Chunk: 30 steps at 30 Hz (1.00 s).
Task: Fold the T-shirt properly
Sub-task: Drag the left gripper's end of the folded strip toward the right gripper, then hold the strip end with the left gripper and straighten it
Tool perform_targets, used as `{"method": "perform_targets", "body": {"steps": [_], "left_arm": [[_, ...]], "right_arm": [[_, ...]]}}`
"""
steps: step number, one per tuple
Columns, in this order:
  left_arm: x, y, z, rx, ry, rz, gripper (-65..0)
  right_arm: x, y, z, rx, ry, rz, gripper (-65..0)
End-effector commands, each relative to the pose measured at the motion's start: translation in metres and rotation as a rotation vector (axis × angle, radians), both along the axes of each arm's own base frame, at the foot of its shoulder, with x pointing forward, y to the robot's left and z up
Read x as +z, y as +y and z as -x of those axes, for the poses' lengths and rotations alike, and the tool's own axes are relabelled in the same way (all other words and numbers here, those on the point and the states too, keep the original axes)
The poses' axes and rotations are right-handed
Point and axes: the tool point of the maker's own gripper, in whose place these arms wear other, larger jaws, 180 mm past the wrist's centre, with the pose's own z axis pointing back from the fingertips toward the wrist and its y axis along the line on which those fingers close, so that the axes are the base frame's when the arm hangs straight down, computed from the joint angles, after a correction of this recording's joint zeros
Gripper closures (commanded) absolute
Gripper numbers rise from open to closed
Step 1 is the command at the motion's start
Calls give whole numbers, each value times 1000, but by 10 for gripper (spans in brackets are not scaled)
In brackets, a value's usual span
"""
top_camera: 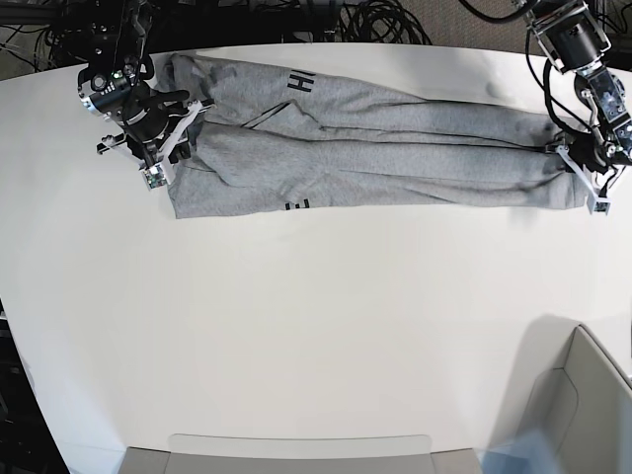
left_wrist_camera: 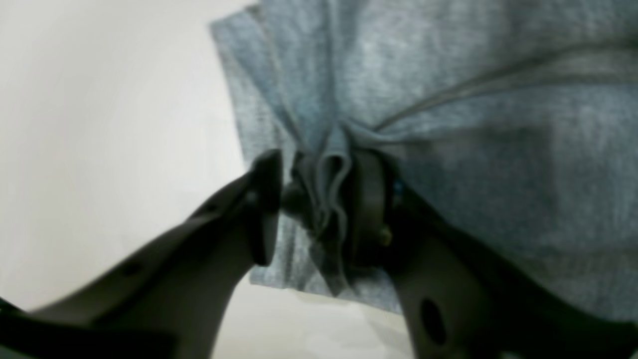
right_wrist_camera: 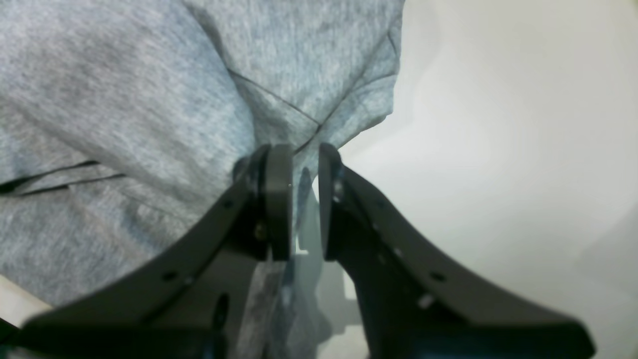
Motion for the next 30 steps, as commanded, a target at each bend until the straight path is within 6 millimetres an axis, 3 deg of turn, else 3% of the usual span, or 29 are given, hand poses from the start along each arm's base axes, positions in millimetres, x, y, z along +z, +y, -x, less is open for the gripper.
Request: {"method": "perform_targets", "body": {"steps": [1, 10, 13, 20, 25, 30], "left_arm": [[15, 12, -7, 13, -44, -22, -289], [16, 19, -3, 49, -53, -17, -304], [3, 18, 2, 69, -25, 20, -305], [-29, 38, 12, 186, 76, 158, -305], [-47, 30, 19, 210, 109, 218, -305], [-70, 0, 31, 105, 196, 240, -284]], "right_arm": [[10, 0, -8, 5, -46, -5, -104], [10, 0, -8, 6, -44, -4, -103], [10, 0, -9, 6, -46, -4, -103], [9, 0, -8, 7, -43, -3, -103], [9, 0, -7, 7, -41, -3, -103], [9, 0, -7, 6, -41, -4, -103]]}}
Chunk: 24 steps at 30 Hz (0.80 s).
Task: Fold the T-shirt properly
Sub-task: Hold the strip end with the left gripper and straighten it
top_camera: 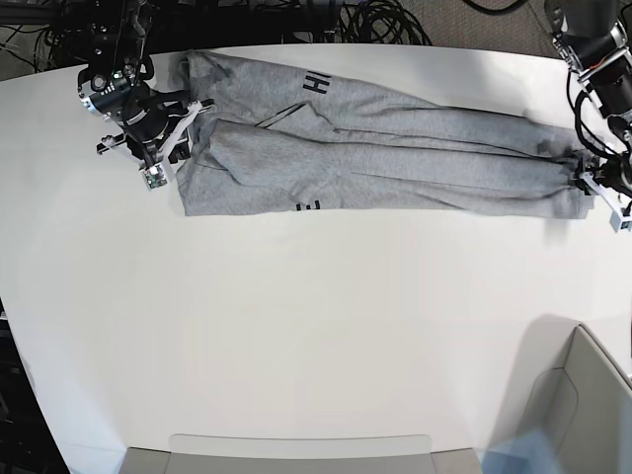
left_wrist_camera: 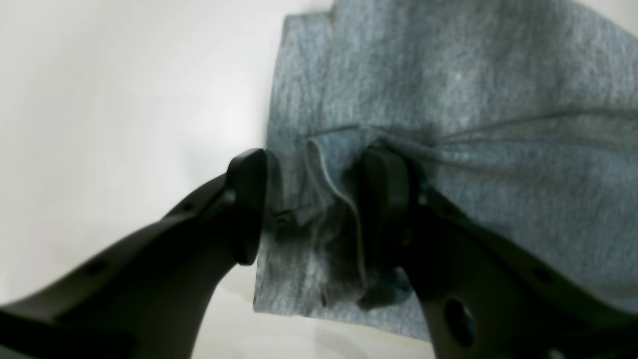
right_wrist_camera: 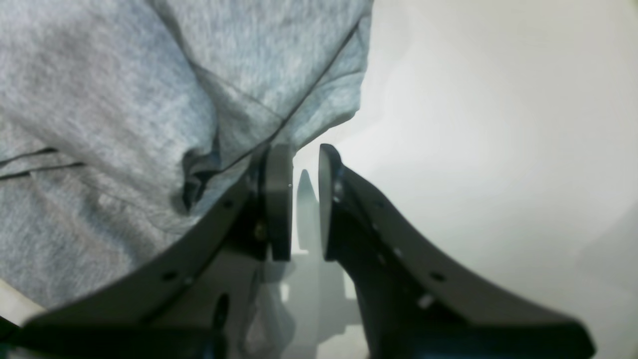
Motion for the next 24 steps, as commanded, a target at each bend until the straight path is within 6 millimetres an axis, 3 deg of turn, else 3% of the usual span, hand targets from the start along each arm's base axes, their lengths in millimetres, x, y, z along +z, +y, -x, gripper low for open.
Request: {"method": "perform_targets", "body": {"steps": [1, 6, 10, 15, 20, 22, 24], "left_arm": [[-22, -15, 32, -23, 113, 27, -261], [-25, -48, 36, -85, 96, 114, -141], [-19, -54, 39, -108, 99, 120, 0], [-12, -53, 31, -120, 76, 106, 0], [5, -21, 30, 1, 6, 81, 0], [22, 6, 29, 33, -7, 26, 0], [36, 19, 18, 39, -37, 0, 0]], "right_arm": [[10, 1, -7, 6, -44, -6, -103], [10, 1, -8, 6, -45, -6, -103], [11, 1, -9, 5, -49, -8, -103], [11, 2, -9, 4, -49, -10, -103], [11, 2, -10, 4, -50, -10, -103], [11, 2, -10, 4, -50, -10, -103], [11, 2, -10, 4, -50, -10, -103]]}}
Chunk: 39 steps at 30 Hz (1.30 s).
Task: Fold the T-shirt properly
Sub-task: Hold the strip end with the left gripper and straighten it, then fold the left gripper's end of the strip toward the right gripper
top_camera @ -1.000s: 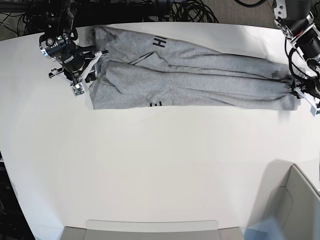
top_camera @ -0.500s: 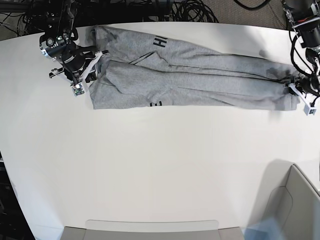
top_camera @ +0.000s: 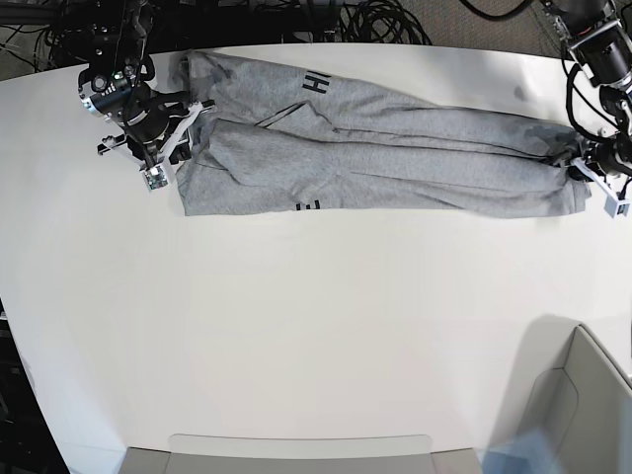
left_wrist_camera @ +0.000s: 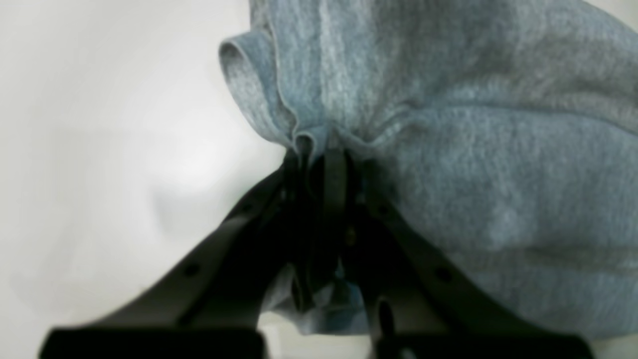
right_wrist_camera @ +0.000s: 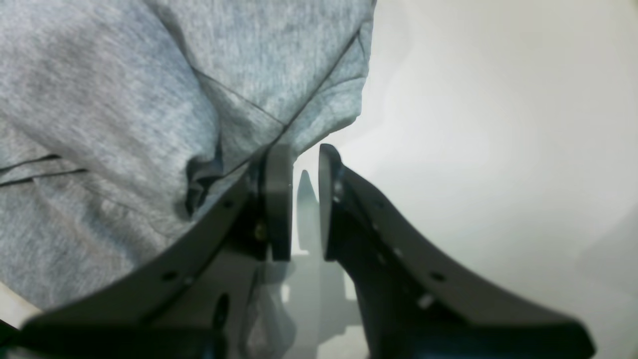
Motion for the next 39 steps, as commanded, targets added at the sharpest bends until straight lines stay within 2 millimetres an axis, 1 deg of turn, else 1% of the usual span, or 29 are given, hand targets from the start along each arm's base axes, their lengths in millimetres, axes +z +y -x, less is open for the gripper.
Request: {"method": "perform_targets", "body": {"steps": [1, 4, 6, 9, 11, 13, 15, 16, 18, 21, 24, 26, 30, 32, 34, 36, 39], "left_arm": [[4, 15, 13, 2, 83, -50, 0], [12, 22, 13, -1, 108, -65, 0], [22, 22, 7, -12, 92, -85, 0], [48, 23, -6, -50, 52, -152, 0], [62, 22, -9, -41, 25, -173, 0], [81, 27, -9, -22, -4, -209, 0], [101, 29, -16, -25, -54, -254, 0], [111, 28, -21, -34, -83, -277, 0], [117, 15, -27, -58, -120, -294, 0], [112, -5, -15, -103, -116, -317, 0], [108, -35, -7, -140, -138, -320, 0], [109, -59, -4, -186, -158, -323, 0], [112, -95, -2, -253, -193, -323, 0], [113, -109, -4, -281, -209, -314, 0], [111, -128, -9, -324, -226, -289, 0], [103, -157, -14, -388, -230, -247, 0], [94, -190, -18, -458, -234, -189, 0]], "right_arm": [[10, 1, -7, 7, -43, -8, -103], [9, 2, -7, 6, -43, -9, -103], [9, 2, -7, 6, -43, -9, -103], [9, 2, -7, 6, -43, -9, -103], [9, 2, -7, 6, -42, -9, -103], [9, 2, -6, 6, -40, -9, -103], [8, 2, -5, 6, -39, -9, -103], [8, 2, -5, 6, -37, -9, -103], [8, 2, -5, 6, -37, -9, -103], [8, 2, -5, 6, -37, -9, -103], [8, 2, -5, 6, -37, -9, -103], [8, 1, -5, 7, -37, -8, -103], [8, 1, -5, 7, -37, -8, -103], [8, 1, -5, 7, -37, -8, -103], [8, 1, -5, 7, -37, -8, -103], [8, 1, -5, 7, -37, -8, -103], [8, 1, -5, 7, -37, -6, -103]]}}
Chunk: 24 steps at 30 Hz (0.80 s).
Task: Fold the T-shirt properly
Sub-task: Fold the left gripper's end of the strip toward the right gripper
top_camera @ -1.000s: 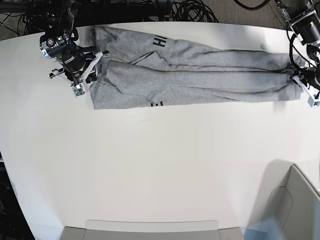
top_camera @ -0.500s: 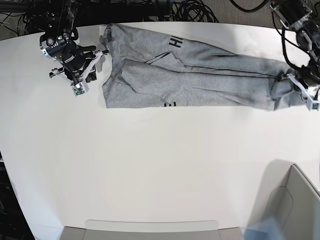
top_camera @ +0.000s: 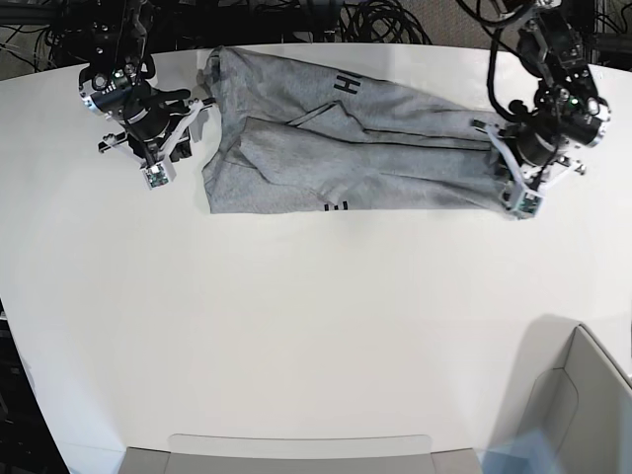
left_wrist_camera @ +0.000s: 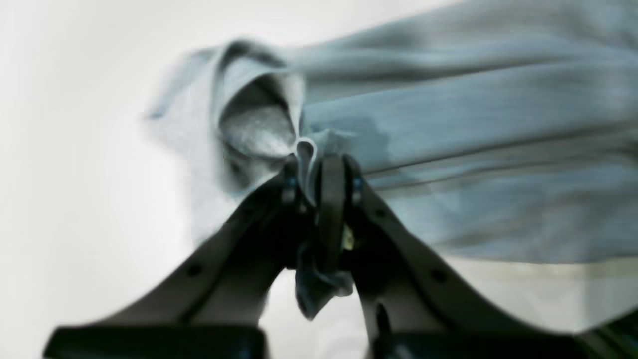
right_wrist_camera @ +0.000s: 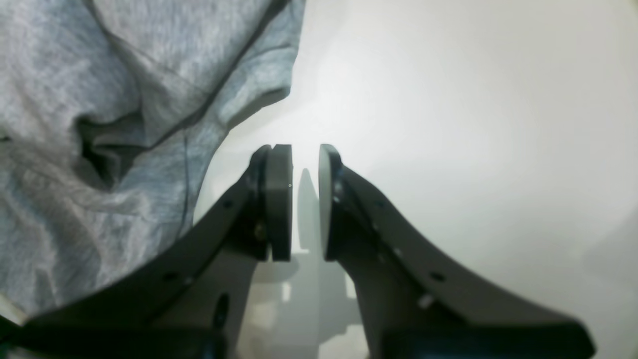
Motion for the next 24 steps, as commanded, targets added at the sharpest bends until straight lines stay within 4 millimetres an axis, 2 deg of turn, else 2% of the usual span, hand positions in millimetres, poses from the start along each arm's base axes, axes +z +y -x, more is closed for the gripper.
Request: {"method": "perform_targets", "body": {"steps": [1, 7, 15, 24], "left_arm": [[7, -9, -7, -21, -38, 15, 0], [-1, -59, -10, -84, -34, 117, 0], [-5, -102, -10, -165, -23, 183, 0], [-6, -103, -10, -171, -20, 182, 0]], "right_arm": [[9, 0, -8, 7, -43, -3, -103], [-4, -3, -3, -2, -2, -7, -103], [-7, -4, -2, -3, 6, -6, -103], [-6, -4, -2, -3, 4, -6, -103]]}}
